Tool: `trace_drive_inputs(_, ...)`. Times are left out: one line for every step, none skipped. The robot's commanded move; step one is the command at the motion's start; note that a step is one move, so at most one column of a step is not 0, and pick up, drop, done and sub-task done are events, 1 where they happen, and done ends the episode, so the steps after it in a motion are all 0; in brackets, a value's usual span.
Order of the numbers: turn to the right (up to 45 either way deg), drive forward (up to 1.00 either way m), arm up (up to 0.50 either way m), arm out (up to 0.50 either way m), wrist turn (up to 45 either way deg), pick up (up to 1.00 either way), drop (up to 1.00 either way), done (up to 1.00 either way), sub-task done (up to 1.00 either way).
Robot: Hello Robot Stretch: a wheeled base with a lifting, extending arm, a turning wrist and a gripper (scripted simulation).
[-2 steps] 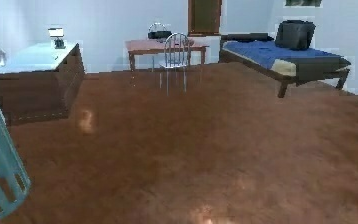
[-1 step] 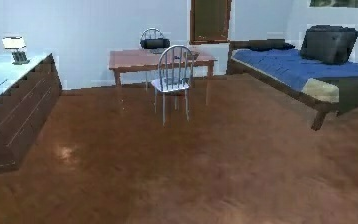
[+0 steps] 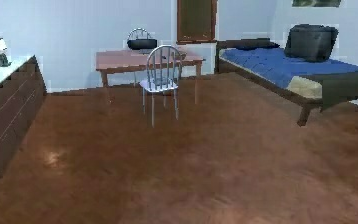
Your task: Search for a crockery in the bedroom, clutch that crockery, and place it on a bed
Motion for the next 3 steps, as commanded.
trace_drive_inputs(0.0, 1.00, 0.00, 0.00, 0.0, 0.00, 0.00, 0.00, 0.00)
trace_drive_inputs(0.0, 0.65, 0.00, 0.00, 0.0, 0.00, 0.00, 0.00, 0.00)
trace_drive_inputs(-45.0, 0.00, 0.00, 0.00, 0.0, 0.00, 0.00, 0.00, 0.00)
